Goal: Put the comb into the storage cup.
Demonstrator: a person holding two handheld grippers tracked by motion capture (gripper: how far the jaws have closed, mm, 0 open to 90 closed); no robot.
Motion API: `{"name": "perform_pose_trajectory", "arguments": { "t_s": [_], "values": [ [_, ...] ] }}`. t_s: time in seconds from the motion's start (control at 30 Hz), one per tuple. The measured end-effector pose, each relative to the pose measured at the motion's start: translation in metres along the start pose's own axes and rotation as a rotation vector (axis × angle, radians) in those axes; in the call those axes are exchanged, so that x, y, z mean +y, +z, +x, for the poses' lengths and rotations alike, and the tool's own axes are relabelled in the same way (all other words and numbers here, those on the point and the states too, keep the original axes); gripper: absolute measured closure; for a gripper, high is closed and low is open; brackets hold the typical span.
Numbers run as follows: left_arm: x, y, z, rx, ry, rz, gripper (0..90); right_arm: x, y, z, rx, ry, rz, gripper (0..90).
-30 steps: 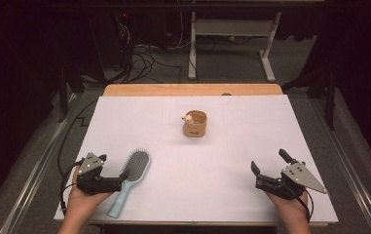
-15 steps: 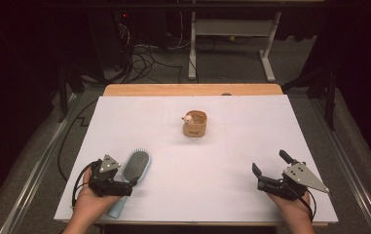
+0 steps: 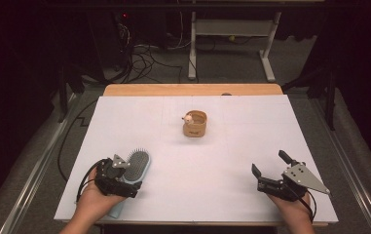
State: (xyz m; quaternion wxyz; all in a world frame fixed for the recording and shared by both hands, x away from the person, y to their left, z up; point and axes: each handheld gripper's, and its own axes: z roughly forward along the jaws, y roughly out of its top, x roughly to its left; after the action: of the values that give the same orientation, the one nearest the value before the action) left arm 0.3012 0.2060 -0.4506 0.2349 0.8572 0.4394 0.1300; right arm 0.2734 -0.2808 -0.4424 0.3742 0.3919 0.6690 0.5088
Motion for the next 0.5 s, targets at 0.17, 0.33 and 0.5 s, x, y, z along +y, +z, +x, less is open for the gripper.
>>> {"name": "perform_pose_trajectory", "arguments": {
  "t_s": [0.17, 0.33, 0.5],
  "values": [
    [0.01, 0.003, -0.001, 0.0, -0.013, 0.044, 0.7, 0.0, -0.001, 0.0, -0.002, 0.005, -0.002, 4.0],
    [0.02, 0.012, 0.0, -0.003, -0.036, 0.091, 0.7, 0.0, -0.001, 0.001, 0.002, -0.001, -0.004, 4.0],
    [0.028, 0.019, 0.004, -0.007, -0.068, 0.106, 0.7, 0.0, -0.001, 0.001, 0.0, 0.003, -0.002, 4.0]
  ]
}}
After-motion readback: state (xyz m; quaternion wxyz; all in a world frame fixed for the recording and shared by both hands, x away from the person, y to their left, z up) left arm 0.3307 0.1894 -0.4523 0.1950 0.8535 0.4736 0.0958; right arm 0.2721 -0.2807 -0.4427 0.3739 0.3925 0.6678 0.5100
